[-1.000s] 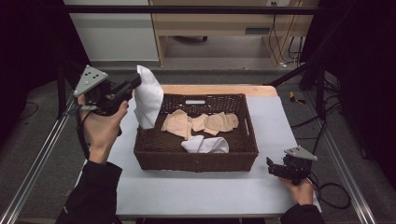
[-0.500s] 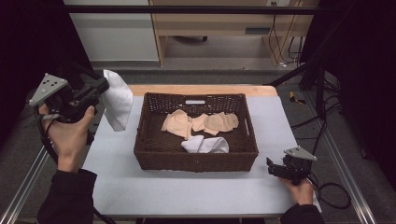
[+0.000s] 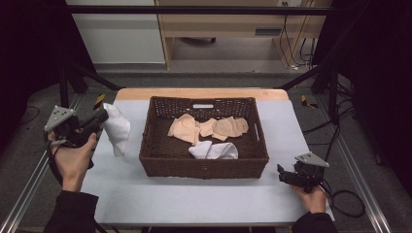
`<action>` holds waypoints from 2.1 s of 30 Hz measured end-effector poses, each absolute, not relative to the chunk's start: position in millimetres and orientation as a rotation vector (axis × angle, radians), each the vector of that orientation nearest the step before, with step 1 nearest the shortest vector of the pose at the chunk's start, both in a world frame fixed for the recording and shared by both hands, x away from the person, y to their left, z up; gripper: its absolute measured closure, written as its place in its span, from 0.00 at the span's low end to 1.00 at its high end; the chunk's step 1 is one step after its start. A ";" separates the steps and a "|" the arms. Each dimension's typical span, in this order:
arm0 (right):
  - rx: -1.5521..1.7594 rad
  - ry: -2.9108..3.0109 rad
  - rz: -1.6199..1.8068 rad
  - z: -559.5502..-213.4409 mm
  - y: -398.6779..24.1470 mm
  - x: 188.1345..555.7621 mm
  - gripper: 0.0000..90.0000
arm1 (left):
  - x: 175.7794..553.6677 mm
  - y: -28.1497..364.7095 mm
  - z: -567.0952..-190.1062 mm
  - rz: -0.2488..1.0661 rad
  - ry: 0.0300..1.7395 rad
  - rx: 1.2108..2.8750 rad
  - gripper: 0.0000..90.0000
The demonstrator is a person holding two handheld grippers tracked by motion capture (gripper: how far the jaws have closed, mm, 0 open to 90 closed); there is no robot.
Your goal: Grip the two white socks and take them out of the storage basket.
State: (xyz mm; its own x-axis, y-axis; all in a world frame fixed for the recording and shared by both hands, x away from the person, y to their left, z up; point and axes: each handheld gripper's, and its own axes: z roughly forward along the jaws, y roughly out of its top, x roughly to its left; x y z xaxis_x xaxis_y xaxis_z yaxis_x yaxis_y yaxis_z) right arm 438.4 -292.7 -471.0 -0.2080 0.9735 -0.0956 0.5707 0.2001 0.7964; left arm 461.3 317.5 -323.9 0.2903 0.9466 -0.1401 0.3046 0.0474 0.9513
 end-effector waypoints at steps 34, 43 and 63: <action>1.430 1.864 0.848 -470.0 -294.0 438.1 0.11 | 458.8 318.3 -401.7 0.667 1.362 1.586 0.49; 1.434 1.864 0.841 -470.6 -293.5 438.2 0.11 | 455.6 292.7 -368.2 0.681 1.259 1.558 0.49; 1.426 1.861 0.848 -469.9 -294.3 437.8 0.11 | 495.1 168.5 -320.8 0.671 1.027 1.662 0.47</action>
